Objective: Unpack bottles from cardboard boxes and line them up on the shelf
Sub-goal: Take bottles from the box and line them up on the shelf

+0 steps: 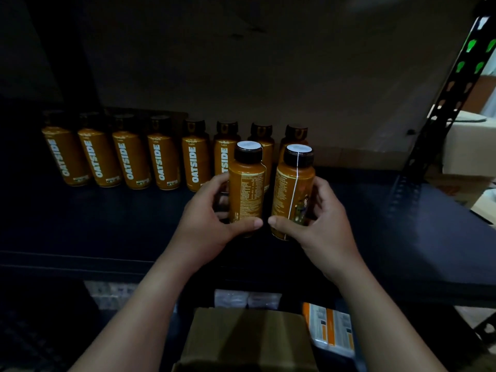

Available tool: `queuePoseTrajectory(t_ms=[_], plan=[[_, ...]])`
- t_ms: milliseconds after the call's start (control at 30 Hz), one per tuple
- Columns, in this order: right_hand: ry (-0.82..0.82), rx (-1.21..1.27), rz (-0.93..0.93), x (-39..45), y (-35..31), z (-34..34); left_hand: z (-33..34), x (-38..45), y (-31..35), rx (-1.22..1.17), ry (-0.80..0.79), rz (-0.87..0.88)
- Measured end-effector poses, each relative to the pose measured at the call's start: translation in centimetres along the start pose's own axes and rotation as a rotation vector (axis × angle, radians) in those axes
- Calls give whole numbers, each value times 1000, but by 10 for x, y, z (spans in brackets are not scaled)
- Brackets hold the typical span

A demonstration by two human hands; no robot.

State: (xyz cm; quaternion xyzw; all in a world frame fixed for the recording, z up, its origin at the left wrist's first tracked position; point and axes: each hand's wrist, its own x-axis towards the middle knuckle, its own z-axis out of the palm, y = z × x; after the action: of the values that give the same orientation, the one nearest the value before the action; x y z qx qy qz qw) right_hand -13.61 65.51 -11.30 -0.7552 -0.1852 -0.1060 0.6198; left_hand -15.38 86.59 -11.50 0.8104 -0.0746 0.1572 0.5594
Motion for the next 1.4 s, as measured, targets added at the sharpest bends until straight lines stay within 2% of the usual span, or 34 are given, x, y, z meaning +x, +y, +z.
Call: queuePoseTrajectory(t_ms=[133, 200, 533, 733, 1000, 1167, 1333, 1400], plan=[[-70, 37, 56, 2, -1, -1, -14, 3, -8, -186, -141, -59], [-65, 66, 70, 3, -1, -2, -17, 2, -9, -250, -156, -60], [-49, -3, 13, 1, 4, 0, 6, -1, 1, 26, 83, 29], [-81, 23, 34, 3, 1, -1, -5, 0, 0, -187, -90, -32], [-84, 24, 30, 3, 2, -1, 9, -3, 4, -15, 137, 13], [-57, -22, 26, 2, 4, 1, 10, -4, 6, -4, 149, 26], [51, -138, -13, 1, 2, 7, 9, -5, 6, 5, 157, 29], [21, -126, 0, 1, 2, 6, 9, -5, 7, 8, 156, 35]])
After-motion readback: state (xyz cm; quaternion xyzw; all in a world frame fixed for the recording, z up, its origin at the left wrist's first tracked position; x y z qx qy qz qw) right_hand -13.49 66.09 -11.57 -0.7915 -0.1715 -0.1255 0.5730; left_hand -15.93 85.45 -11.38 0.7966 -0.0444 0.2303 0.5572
